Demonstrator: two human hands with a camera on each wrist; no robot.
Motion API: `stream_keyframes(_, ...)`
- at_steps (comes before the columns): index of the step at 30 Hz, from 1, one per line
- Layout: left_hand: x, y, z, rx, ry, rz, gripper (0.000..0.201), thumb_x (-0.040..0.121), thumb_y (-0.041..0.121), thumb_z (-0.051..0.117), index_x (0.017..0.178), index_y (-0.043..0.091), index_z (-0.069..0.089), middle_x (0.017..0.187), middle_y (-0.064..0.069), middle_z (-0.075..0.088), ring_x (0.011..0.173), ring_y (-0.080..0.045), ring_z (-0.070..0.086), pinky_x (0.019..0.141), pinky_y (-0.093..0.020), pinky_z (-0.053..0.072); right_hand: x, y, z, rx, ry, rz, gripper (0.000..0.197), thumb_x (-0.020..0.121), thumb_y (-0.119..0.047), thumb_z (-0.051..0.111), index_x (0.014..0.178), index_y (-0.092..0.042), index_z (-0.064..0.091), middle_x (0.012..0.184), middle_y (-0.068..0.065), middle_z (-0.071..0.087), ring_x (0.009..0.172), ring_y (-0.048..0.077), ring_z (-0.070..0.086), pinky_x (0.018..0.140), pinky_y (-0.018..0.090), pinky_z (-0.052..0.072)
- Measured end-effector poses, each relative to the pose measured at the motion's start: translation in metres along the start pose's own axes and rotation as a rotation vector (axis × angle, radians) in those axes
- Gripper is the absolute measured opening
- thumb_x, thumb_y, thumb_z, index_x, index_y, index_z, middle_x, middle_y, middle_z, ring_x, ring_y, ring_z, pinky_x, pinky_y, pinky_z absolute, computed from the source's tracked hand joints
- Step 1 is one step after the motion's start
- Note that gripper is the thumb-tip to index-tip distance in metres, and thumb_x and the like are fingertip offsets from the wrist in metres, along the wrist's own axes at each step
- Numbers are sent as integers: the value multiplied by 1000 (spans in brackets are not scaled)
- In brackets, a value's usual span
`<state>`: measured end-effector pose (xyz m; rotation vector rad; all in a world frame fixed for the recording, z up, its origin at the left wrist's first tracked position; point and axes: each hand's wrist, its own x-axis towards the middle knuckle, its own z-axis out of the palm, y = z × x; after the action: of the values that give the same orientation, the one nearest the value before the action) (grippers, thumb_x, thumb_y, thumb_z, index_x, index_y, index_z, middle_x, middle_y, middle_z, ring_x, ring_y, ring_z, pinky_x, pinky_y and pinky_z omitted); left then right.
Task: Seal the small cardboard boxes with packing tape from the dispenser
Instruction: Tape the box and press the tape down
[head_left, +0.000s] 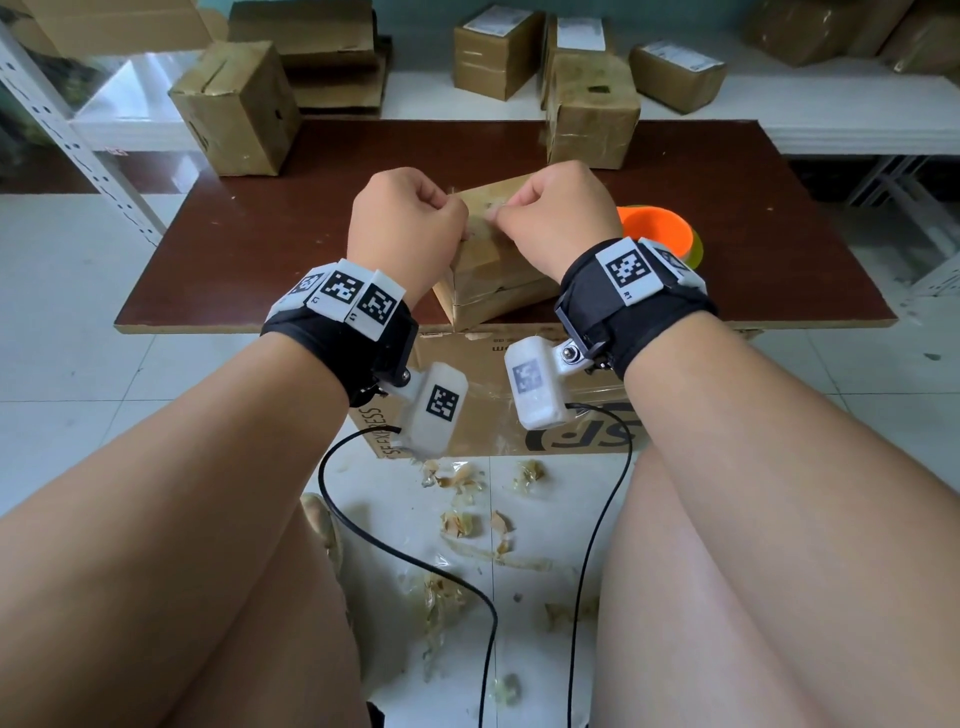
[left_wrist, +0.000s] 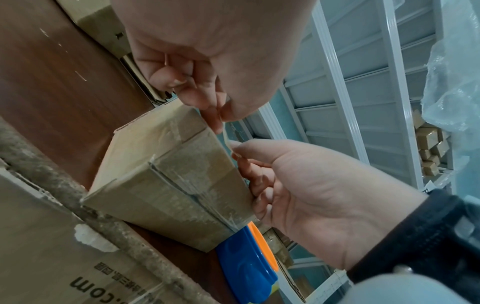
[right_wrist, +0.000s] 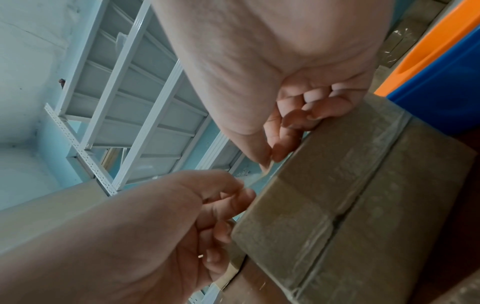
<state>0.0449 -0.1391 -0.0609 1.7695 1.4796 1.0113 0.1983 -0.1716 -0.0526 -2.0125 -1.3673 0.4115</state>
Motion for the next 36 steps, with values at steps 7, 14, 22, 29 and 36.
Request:
stream_keyframes(7,2,0,4,-96,9,22,11,90,22,59,81,19,65,67,8,71,65,-12,67,66,-31,54,0,-1,-4,138,42,21,19,89,-28,71,82,-12,77,85,-1,75,90,21,69,80,31,55)
stream_keyframes(14,7,0,14,-90,9,41,16,100,30,55,85,27,54,75,8,61,71,-14,59,74,-37,52,6,7,0,264,80,39,28,91,-34,74,68,-19,69,74,-9,72,86,14,71,81,28,55)
stream_keyframes(22,-1,4,16,-57,-137,88,12,101,41,47,92,35,51,75,6,66,70,-21,60,76,-54,56,8,10,-2,296,68,30,24,92,-25,71,84,-3,75,88,-7,75,96,9,69,83,26,51)
stream_keyframes(29,-6,10,5,55,-79,75,20,97,43,39,102,26,48,100,2,75,81,-30,69,80,-58,60,6,8,-4,297,1,18,26,91,-29,71,85,-5,76,69,-3,73,63,10,61,83,37,59)
stream_keyframes(36,-7,9,0,39,-29,61,13,99,36,47,98,25,53,91,2,72,78,-24,67,79,-52,60,4,10,-3,264,41,-45,26,91,-33,74,82,-10,77,68,-9,72,68,5,63,80,28,55)
